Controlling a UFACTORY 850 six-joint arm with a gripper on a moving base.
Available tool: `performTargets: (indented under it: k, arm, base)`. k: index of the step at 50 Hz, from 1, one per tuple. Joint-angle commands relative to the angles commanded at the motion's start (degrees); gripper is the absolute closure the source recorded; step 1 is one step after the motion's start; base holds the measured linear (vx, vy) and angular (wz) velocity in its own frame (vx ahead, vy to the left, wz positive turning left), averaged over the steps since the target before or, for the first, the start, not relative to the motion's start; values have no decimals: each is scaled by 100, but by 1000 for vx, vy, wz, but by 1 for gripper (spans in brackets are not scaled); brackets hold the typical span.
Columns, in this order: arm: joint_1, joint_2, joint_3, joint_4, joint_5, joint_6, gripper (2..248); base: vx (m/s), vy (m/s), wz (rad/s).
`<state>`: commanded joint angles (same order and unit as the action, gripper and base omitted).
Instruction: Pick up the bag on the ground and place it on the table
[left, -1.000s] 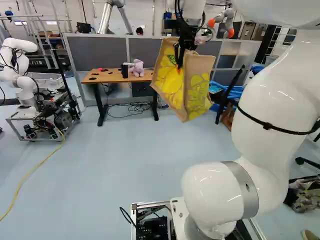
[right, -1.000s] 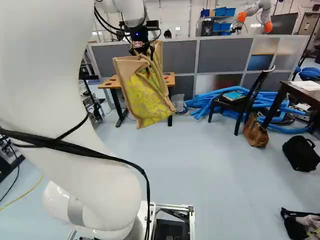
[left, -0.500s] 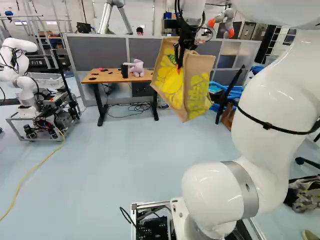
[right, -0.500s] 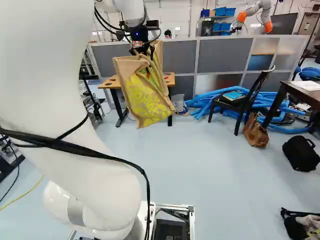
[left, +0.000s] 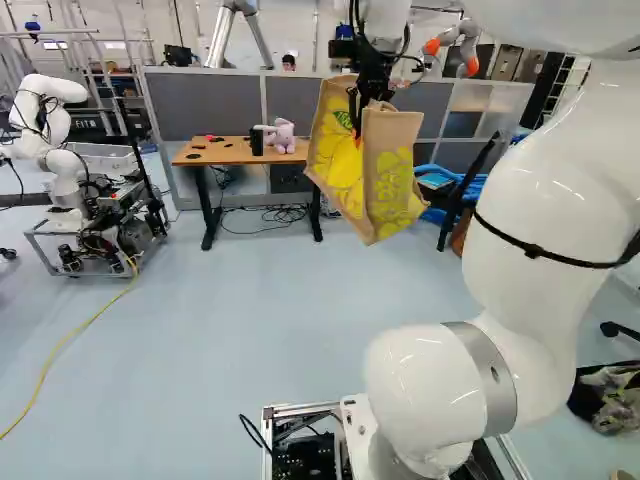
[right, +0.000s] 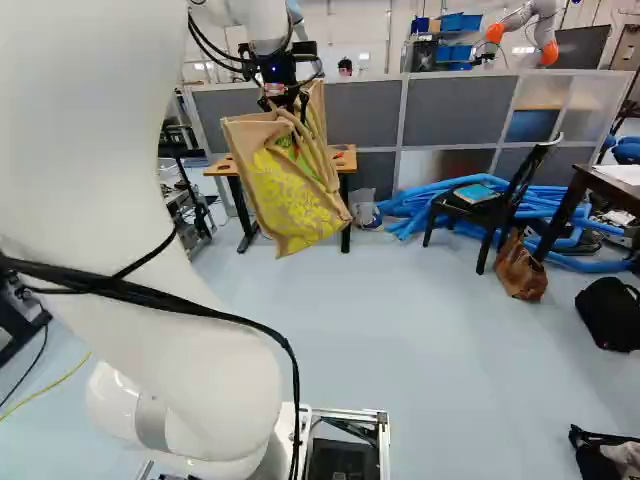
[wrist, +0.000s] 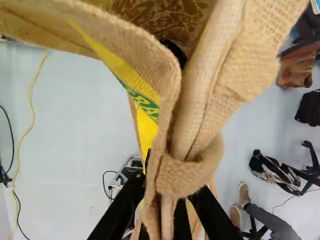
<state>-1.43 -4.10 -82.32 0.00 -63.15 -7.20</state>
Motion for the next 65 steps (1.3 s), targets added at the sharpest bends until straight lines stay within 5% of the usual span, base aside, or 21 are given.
performTargets:
  k: [31,65]
  arm:
    - [0,0,0,0,0,0,228]
    - [0,0,0,0,0,0,228]
  base:
    - [89,45,218]
    - [150,40,-13]
